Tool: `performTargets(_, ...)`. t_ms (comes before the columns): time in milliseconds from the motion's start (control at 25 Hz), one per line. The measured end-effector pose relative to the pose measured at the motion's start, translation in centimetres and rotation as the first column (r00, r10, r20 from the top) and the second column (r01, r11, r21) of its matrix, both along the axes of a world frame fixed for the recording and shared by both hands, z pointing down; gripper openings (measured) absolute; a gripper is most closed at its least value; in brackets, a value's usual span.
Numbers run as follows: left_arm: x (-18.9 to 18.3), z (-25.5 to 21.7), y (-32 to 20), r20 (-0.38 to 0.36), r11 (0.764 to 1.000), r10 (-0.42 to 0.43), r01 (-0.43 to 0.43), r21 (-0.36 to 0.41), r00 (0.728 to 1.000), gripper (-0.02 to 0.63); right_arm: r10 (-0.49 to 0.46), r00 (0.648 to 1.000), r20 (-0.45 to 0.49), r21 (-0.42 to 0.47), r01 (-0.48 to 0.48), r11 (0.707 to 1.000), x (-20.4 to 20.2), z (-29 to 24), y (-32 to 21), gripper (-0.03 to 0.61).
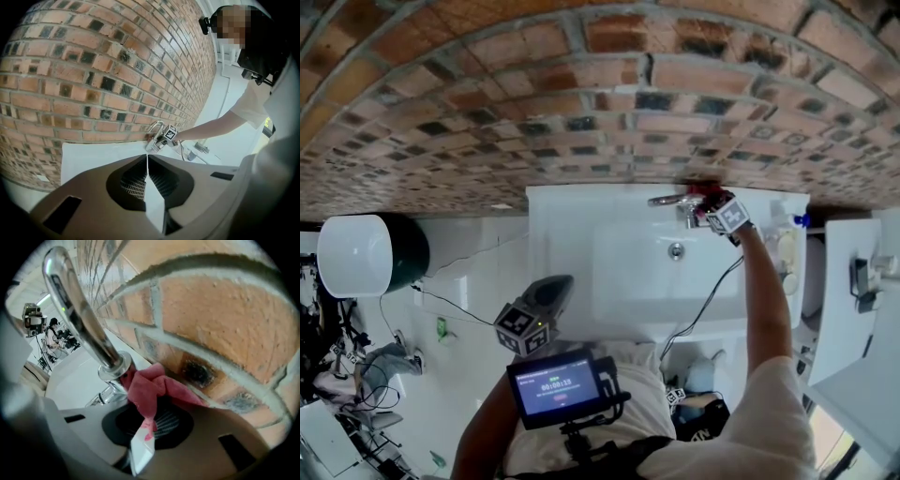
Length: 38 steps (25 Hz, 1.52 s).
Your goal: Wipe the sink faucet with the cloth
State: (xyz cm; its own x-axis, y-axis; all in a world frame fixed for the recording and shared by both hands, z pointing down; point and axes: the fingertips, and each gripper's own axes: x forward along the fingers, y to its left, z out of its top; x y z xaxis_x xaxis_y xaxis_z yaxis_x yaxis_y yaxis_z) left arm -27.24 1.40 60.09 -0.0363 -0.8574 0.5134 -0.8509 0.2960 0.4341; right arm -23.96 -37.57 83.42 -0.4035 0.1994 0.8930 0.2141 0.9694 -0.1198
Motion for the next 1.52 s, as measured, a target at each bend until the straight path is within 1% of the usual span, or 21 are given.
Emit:
performTargets(400, 1.4, -0.5, -1.8, 0.005, 0.998, 0.057, -0.057, 0.029, 0.998, 0.0, -0.066, 0.988, 0.141, 0.121, 0.049, 0.991, -0.1, -5.3, 0.5, 0.054)
performTargets(520, 2.0, -0.4, -2.3, 0.005, 0.997, 0.074, -0.074, 0.037, 0.997, 0.0, -0.064, 0.972, 0.226, 0.11, 0.04, 0.993, -0.8, -8.0, 1.2, 0.054)
performTargets(560, 2.2, -0.4, -2.5, 0.004, 0.996, 0.079, -0.08, 0.039, 0.997, 0.0, -0.07, 0.968, 0.241, 0.121, 0.042, 0.992, -1.0, -8.8, 1.3, 0.052)
performTargets(680, 2.7, -0.8, -2.9, 0.007, 0.994, 0.094, -0.094, 0.048, 0.996, 0.0, -0.102, 0.961, 0.256, 0.175, 0.058, 0.983, -0.9, -10.2, 1.4, 0.052)
performTargets(840, 3.1, -1.1, -2.7, 0.006, 0.994, 0.095, -0.095, 0.052, 0.995, 0.0, -0.104, 0.948, 0.302, 0.186, 0.049, 0.981, -1.0, -12.1, 1.7, 0.052)
performTargets(960, 3.1, -1.0, -2.1, 0.007, 0.995, 0.09, -0.09, 0.048, 0.996, 0.0, -0.086, 0.941, 0.327, 0.19, 0.024, 0.982, -0.9, -13.1, 1.8, 0.052)
performTargets(1040, 3.2, -0.9, -1.6, 0.006, 0.995, 0.083, -0.083, 0.045, 0.997, 0.0, -0.062, 0.942, 0.329, 0.186, 0.0, 0.983, -0.8, -13.3, 1.7, 0.052)
performTargets(1120, 3.3, -0.9, -1.3, 0.005, 0.996, 0.08, -0.081, 0.044, 0.997, 0.0, -0.022, 0.945, 0.327, 0.148, -0.028, 0.989, -0.8, -13.2, 1.6, 0.052)
performTargets(1200, 3.4, -0.9, -1.1, 0.005, 0.996, 0.078, -0.078, 0.043, 0.997, 0.0, 0.019, 0.956, 0.294, 0.114, -0.055, 0.992, -0.7, -12.4, 1.5, 0.052)
performTargets(1240, 3.5, -0.9, -0.9, 0.005, 0.996, 0.078, -0.078, 0.043, 0.997, 0.0, 0.033, 0.964, 0.265, 0.11, -0.064, 0.992, -0.6, -11.5, 1.4, 0.052)
performTargets(1360, 3.6, -1.0, -0.5, 0.012, 0.996, 0.077, -0.077, 0.036, 0.997, 0.0, 0.062, 0.979, 0.193, 0.145, -0.091, 0.985, -0.8, -8.8, 0.6, 0.052)
performTargets(1440, 3.6, -1.0, 0.0, 0.017, 0.997, 0.075, -0.075, 0.027, 0.997, 0.0, 0.106, 0.98, 0.169, 0.134, -0.13, 0.982, -1.2, -7.6, 0.0, 0.052)
performTargets(1520, 3.5, -0.8, 0.8, 0.017, 0.998, 0.067, -0.067, 0.015, 0.998, 0.0, 0.139, 0.976, 0.167, 0.119, -0.16, 0.98, -1.8, -7.1, -0.4, 0.052)
